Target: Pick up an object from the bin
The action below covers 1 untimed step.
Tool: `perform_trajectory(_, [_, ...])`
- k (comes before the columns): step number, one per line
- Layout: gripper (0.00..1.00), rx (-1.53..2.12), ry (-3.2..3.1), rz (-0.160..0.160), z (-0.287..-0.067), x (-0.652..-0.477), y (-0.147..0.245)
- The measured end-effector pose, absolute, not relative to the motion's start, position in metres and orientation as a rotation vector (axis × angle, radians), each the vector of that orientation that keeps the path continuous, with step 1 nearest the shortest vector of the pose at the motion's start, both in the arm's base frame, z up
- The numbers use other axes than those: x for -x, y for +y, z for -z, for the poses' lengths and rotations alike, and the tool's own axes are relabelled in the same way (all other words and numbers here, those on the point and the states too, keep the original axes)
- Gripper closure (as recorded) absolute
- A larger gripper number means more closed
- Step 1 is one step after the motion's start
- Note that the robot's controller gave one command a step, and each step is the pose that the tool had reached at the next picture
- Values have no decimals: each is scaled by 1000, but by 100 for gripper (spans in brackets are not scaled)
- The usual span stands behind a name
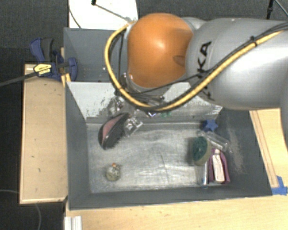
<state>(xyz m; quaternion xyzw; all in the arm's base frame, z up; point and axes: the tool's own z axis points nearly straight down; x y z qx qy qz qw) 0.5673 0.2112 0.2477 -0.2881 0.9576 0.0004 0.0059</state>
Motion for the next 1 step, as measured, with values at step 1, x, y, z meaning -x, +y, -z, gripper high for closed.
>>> perform_trajectory(1, [100,1499,2753,1,-271,-568,185])
